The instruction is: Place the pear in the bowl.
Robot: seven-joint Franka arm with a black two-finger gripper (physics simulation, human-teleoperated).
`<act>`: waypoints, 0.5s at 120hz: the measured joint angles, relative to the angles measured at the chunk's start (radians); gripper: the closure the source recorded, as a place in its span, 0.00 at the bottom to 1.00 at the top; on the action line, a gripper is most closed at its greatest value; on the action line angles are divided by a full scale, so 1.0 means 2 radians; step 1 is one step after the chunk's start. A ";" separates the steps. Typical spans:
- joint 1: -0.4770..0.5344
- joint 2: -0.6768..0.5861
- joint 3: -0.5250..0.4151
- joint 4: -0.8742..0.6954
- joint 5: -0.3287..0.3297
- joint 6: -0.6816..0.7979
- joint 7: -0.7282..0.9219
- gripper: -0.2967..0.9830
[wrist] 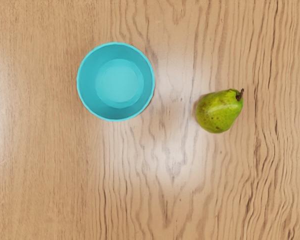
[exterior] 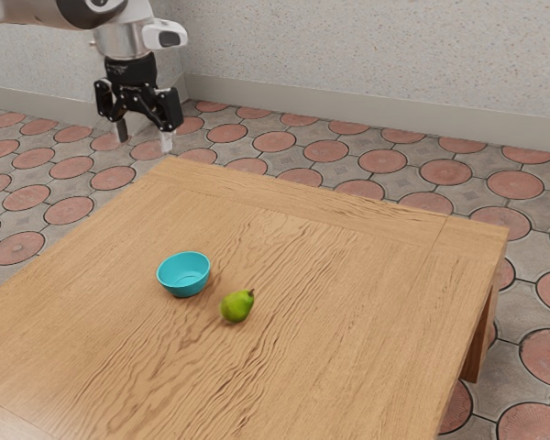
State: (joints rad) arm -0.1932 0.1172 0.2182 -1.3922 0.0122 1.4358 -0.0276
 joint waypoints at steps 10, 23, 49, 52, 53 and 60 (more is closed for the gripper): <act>0.000 0.000 0.000 0.001 0.000 0.015 -0.001 0.23; -0.004 0.012 -0.001 0.014 0.001 0.033 -0.003 0.23; -0.005 0.074 -0.031 0.016 0.003 0.061 -0.005 0.23; -0.006 0.087 -0.037 0.016 0.003 0.063 -0.005 0.23; -0.005 0.092 -0.038 0.016 0.002 0.064 -0.005 0.23; -0.007 0.119 -0.043 0.017 0.002 0.067 -0.006 0.23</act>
State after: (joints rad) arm -0.2067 0.3549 0.1319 -1.3585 0.0164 1.5697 -0.0392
